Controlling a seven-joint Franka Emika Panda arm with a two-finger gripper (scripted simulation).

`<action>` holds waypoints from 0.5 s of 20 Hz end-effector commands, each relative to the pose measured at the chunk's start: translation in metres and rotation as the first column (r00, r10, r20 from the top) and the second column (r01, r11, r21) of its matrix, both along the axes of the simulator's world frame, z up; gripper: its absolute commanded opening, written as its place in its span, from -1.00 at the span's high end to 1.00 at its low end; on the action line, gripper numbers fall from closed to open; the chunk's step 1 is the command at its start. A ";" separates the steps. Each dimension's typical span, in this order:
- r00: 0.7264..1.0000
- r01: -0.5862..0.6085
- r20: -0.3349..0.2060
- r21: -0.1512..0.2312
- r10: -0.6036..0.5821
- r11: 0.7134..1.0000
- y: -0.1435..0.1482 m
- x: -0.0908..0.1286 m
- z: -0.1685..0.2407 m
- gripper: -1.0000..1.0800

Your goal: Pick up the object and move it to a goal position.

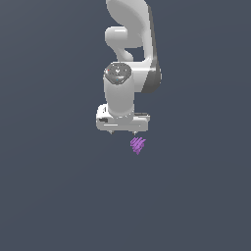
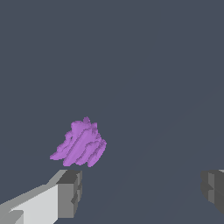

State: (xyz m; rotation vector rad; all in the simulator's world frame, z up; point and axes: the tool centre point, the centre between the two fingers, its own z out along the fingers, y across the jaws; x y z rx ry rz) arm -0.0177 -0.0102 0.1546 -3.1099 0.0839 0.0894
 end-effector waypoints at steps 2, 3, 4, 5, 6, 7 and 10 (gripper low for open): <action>1.000 -0.001 0.000 0.000 0.001 1.000 0.000 0.000 0.000 -0.92; 1.000 -0.002 0.000 0.001 0.002 1.000 0.000 0.000 -0.001 -0.92; 1.000 -0.005 -0.001 0.002 0.005 1.000 0.001 0.000 -0.001 -0.92; 1.000 -0.009 -0.001 0.004 0.009 1.000 0.001 -0.001 -0.002 -0.92; 1.000 -0.014 -0.002 0.005 0.014 1.000 0.001 -0.001 -0.003 -0.92; 1.000 -0.020 -0.002 0.008 0.020 1.000 0.002 -0.002 -0.004 -0.92; 0.999 -0.037 -0.004 0.013 0.037 0.999 0.002 -0.003 -0.007 -0.92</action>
